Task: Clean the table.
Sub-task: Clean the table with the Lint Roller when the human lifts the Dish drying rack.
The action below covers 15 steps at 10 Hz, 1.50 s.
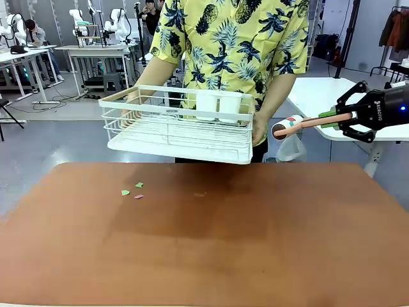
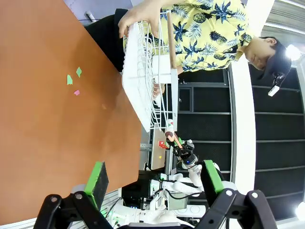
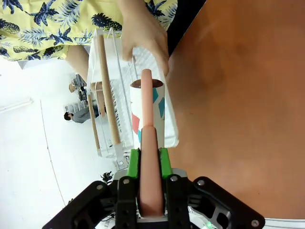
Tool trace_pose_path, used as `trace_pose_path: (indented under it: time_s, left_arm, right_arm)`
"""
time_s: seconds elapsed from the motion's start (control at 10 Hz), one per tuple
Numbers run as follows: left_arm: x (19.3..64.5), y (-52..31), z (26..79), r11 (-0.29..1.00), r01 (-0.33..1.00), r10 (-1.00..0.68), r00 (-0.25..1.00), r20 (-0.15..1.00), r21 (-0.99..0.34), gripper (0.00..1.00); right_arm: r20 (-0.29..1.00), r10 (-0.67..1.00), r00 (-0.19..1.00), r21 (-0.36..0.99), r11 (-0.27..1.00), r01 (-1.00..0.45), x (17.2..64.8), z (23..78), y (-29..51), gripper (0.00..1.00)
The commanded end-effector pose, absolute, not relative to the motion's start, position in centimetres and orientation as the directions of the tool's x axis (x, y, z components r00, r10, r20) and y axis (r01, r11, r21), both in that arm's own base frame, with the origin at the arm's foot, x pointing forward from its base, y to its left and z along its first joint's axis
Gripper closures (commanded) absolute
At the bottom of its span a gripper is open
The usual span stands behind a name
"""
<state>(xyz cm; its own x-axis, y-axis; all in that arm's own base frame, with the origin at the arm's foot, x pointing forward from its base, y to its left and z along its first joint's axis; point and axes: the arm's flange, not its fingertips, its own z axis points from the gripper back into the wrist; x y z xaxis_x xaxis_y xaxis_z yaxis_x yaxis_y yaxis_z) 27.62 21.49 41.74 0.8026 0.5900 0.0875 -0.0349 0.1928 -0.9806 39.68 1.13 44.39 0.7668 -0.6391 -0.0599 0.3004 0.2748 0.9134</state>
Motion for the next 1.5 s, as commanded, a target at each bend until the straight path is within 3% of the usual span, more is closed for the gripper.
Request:
trace_pose_path:
  time_s: [0.0,0.8,0.9,1.0,1.3,1.4]
  left_arm:
    - [27.3,21.6,41.8,0.190,-0.024,0.583,0.807,0.093,-0.981,0.00]
    - [27.3,21.6,41.8,0.190,-0.024,0.583,0.807,0.093,-0.981,0.00]
    - [27.3,21.6,41.8,0.190,-0.024,0.583,0.807,0.093,-0.981,0.00]
    - [27.3,21.6,41.8,0.190,-0.024,0.583,0.807,0.093,-0.981,0.00]
    - [27.3,21.6,41.8,0.190,-0.024,0.583,0.807,0.093,-0.981,0.00]
    - [27.3,21.6,41.8,0.190,-0.024,0.583,0.807,0.093,-0.981,0.00]
  right_arm:
    - [-0.058,-0.637,0.769,0.913,0.277,0.299,39.7,44.4,1.3,1.00]
    - [-0.058,-0.637,0.769,0.913,0.277,0.299,39.7,44.4,1.3,1.00]
    - [-0.060,-0.639,0.767,0.913,0.275,0.300,39.7,44.4,1.1,0.79]
    - [-0.056,-0.606,0.794,0.918,0.282,0.280,40.9,45.4,1.5,0.79]
    - [-0.041,-0.284,0.958,0.871,0.459,0.173,47.3,48.1,6.7,0.79]
    - [-0.094,-0.231,0.968,0.857,0.477,0.197,49.7,47.1,9.8,0.79]
